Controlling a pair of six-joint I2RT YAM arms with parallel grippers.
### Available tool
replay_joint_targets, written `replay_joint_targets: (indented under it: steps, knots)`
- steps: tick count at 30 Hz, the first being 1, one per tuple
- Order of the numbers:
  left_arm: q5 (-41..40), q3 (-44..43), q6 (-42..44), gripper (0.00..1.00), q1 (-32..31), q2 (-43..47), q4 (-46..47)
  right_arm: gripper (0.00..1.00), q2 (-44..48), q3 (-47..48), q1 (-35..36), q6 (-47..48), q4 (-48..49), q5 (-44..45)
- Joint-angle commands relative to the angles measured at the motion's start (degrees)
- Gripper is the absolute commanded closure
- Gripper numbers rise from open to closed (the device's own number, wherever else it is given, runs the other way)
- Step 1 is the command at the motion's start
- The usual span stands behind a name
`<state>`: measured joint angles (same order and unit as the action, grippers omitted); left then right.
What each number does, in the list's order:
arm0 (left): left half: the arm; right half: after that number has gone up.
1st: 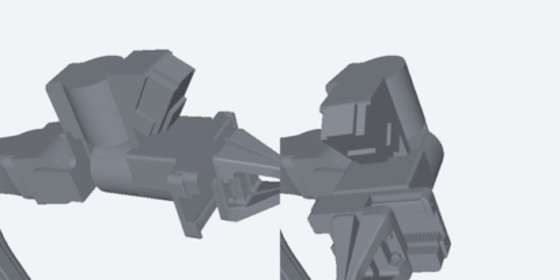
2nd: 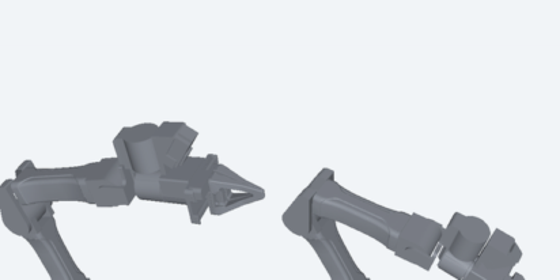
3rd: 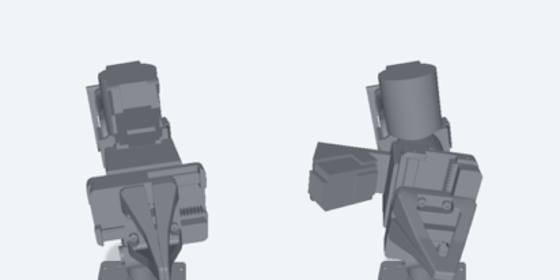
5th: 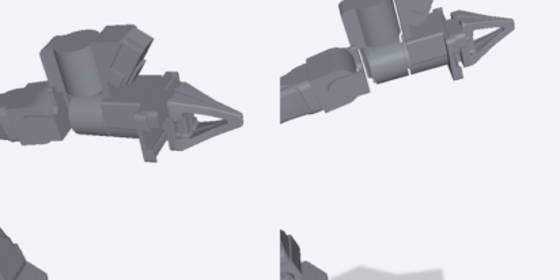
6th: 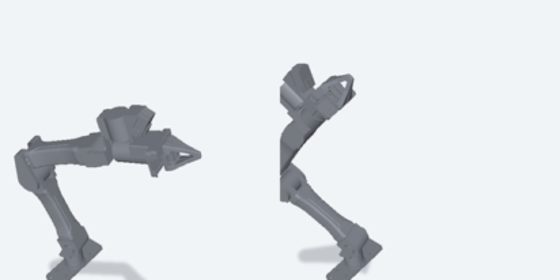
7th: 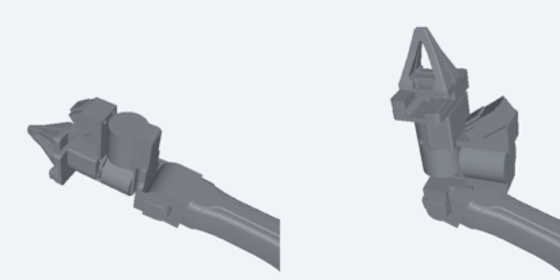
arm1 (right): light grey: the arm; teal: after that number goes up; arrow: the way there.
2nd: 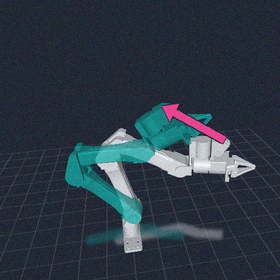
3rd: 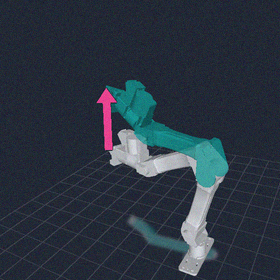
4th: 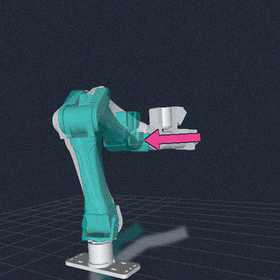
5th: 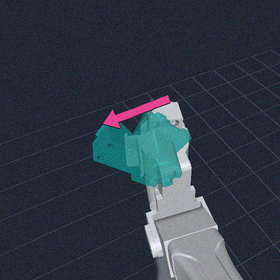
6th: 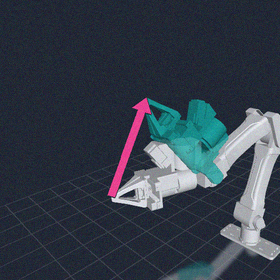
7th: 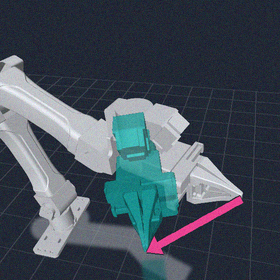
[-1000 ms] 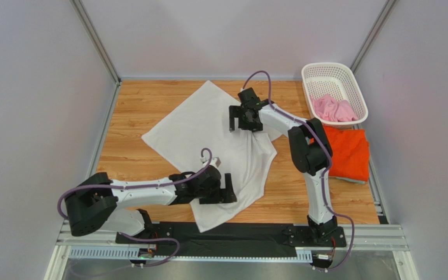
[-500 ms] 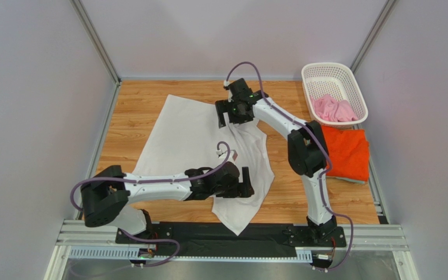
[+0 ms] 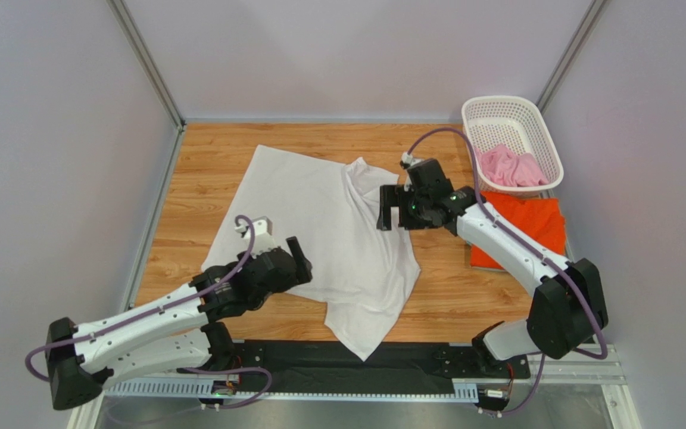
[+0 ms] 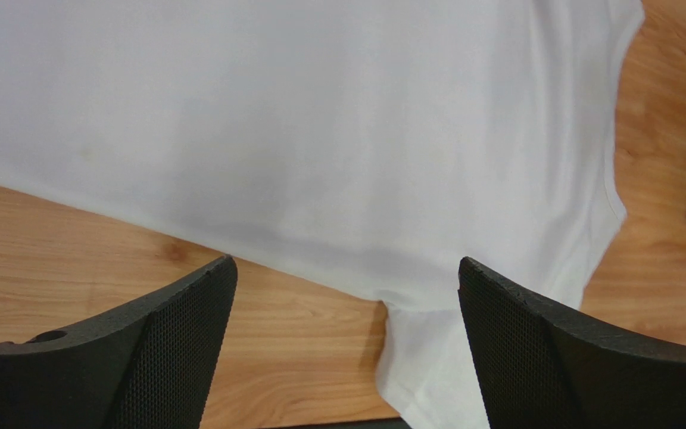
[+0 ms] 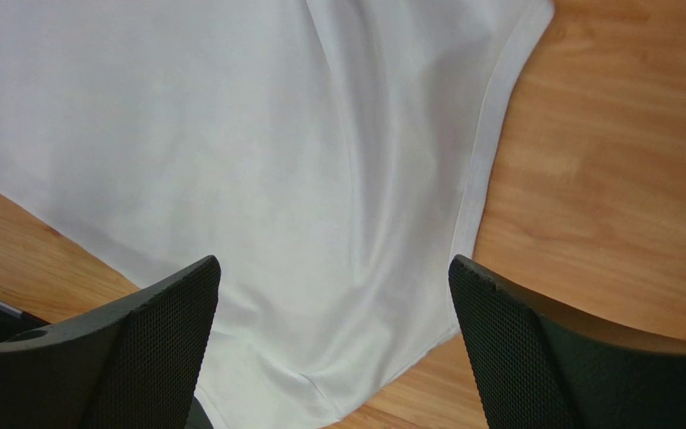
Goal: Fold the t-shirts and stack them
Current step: Flatten the tshirt out
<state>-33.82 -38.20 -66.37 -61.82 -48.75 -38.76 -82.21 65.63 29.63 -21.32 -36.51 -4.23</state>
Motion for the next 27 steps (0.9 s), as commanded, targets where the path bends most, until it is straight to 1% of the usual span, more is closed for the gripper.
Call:
replay_joint_targets:
  steps: [1,2,3,4,6,7,10,11,12,13,15,16,17,18,19,22,24,27]
  knots:
    - [2.47,3.21,4.73,0.0,12.54,3.74,-1.69,0.0,3.11,-6.99,3.41,-5.57,4.6,-0.08]
    - [5.23,4.87,8.24,0.0,15.74,4.62,2.07,0.0,3.37,-7.96,4.81,-6.18,4.96,0.44]
    - [7.52,5.58,9.14,0.0,18.46,4.63,3.5,0.0,3.38,-9.8,5.26,-6.88,6.44,0.89]
    - [9.89,6.02,10.2,0.0,22.76,4.28,4.91,0.0,3.03,-10.42,5.27,-7.41,7.32,0.8]
    - [9.92,6.73,11.7,0.0,25.77,2.09,8.08,0.0,0.4,-10.78,5.27,-8.38,8.3,1.33]
    - [11.57,6.82,12.48,0.0,28.75,0.95,9.39,0.0,-0.66,-10.61,5.35,-8.3,8.3,1.76]
    - [18.06,6.2,14.77,0.0,34.64,-5.02,13.61,0.0,-5.4,-9.82,5.27,-6.63,8.74,1.85]
    - [19.22,5.77,15.91,0.0,35.8,-8.78,15.8,0.0,-6.28,-9.73,5.35,-6.45,8.83,2.29]
    - [20.28,5.24,16.44,0.0,36.85,-10.82,16.43,0.0,-7.16,-9.55,5.35,-6.19,9.44,2.47]
    - [22.12,3.84,17.14,0.0,38.95,-15.01,16.44,0.0,-9.08,-9.12,5.27,-6.62,9.53,2.3]
    - [23.27,2.43,18.46,0.0,40.28,-18.99,16.96,0.0,-10.85,-9.02,5.35,-7.32,9.79,2.21]
    - [22.23,1.03,18.99,0.0,40.64,-21.01,17.14,0.0,-12.08,-9.11,5.35,-7.85,9.71,2.29]
    - [21.96,0.23,19.6,0.0,40.64,-24.77,16.01,0.0,-12.7,-9.72,5.35,-8.29,9.88,2.38]
    - [21.96,-0.64,19.7,0.0,40.64,-26.47,15.22,0.0,-13.14,-10.16,5.27,-8.65,10.06,2.64]
    - [23.44,-1.44,20.13,0.0,40.73,-29.01,14.69,0.0,-14.1,-10.43,5.27,-8.91,10.14,2.91]
    - [27.48,-0.75,20.05,0.0,40.64,-30.61,14.94,0.0,-14.99,-10.61,4.48,-8.74,9.18,4.14]
    - [29.94,0.13,20.4,0.0,40.64,-30.09,15.12,0.0,-14.38,-10.96,4.04,-8.04,7.43,6.86]
    - [33.46,3.55,20.32,0.0,40.55,-27.81,14.07,0.0,-11.84,-12.97,2.28,-6.54,6.19,7.57]
